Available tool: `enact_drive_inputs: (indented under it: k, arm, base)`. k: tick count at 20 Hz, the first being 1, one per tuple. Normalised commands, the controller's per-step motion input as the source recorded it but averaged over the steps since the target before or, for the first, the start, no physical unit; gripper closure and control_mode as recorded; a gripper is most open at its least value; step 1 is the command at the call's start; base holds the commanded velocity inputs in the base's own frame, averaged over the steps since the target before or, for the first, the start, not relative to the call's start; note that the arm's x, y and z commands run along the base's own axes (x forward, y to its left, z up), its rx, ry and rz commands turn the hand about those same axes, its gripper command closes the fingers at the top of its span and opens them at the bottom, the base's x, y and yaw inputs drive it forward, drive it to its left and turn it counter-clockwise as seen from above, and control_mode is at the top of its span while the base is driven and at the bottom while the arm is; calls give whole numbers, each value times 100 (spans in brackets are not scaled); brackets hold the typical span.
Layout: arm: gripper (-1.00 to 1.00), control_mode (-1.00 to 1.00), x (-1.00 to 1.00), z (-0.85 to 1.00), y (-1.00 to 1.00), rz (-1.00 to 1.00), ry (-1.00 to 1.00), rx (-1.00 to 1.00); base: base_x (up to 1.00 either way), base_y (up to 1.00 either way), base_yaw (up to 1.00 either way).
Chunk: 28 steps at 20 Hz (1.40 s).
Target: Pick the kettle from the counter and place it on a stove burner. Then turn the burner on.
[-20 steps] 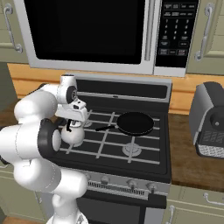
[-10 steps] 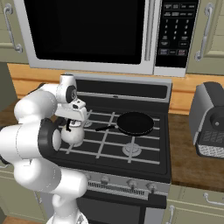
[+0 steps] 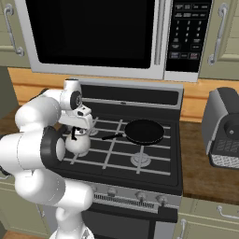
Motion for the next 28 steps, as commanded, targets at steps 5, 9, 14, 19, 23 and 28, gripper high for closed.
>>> enact_drive_inputs:
  k: [5, 9, 14, 19, 23, 28]
  arm:
    - [-100, -100, 0, 1, 0, 0, 0, 0]
    - [-100, -100, -15, 2, 0, 0, 0, 0]
    - [-100, -100, -22, 22, 0, 0, -2, 0]
    - [-100, -100, -64, 38, 8, 0, -1, -1]
    - [-100, -100, -68, 21, 22, 0, 0, -2]
    - [-100, -100, -77, 3, 25, 0, -6, 0]
  base:
    - [0, 0, 0]
    - [0, 0, 0]
    - [0, 0, 0]
    - [0, 0, 0]
    - [0, 0, 0]
    - [0, 0, 0]
